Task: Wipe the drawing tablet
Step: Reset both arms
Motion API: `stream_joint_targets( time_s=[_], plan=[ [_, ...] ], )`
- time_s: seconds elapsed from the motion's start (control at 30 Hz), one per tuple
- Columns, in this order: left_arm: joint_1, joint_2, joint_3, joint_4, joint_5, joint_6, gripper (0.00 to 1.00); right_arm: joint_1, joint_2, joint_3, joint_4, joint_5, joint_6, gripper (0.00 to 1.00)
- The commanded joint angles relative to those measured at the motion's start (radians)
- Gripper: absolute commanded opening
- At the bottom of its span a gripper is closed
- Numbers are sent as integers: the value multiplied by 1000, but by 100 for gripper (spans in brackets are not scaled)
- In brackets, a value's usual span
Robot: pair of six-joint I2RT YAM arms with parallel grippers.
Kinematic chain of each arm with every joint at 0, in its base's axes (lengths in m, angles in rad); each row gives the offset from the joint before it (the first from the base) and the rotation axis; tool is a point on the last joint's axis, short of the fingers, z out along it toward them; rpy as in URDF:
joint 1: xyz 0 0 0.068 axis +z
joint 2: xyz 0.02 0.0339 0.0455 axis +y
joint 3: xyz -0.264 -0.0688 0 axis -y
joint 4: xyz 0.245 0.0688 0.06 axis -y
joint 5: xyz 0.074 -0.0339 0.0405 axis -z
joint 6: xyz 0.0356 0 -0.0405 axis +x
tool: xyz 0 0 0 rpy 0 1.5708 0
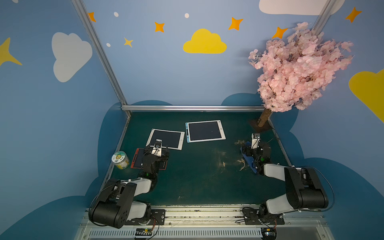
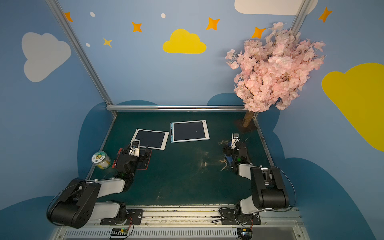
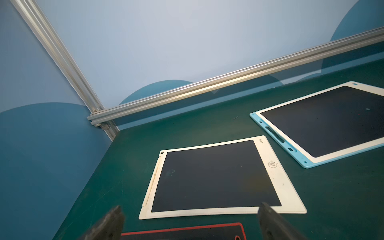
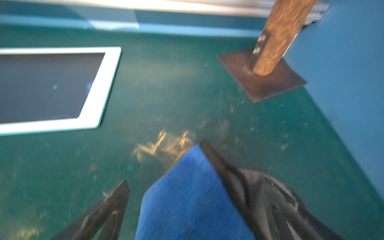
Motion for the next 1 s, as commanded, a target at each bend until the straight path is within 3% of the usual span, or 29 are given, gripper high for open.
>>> stream_joint_targets(
  time_s=[0.0,0.03,0.1,0.23,0.27,0.33,0.37,0.43,0.97],
  plan=[
    [9,-35,29,-121,2,-69,100,-3,-4,-1,-63,-30,12,99],
    [28,-29,22,-144,33,-103,100,-2,-5,-2,-68,-32,14,99],
    [47,43,-11,-9,108,-73,100,-2,-6,-2,-65,-32,12,99],
    [97,350,4,338,37,-116,100,-2,-6,-1,-67,-32,12,99],
    [90,294,17,209,24,-134,100,-2,-5,-1,-66,-32,12,99],
    [144,197,115,-102,170,-159,100,-3,-5,-1,-65,-32,12,99],
    [164,218,159,-159,223,-166,100,-3,-5,-2,-66,-32,13,99],
    [233,240,166,-149,325,-217,100,-2,-4,0,-67,-33,13,99],
    [238,247,164,-131,324,-218,100,-6,-7,-2,-67,-40,13,99]
  ],
)
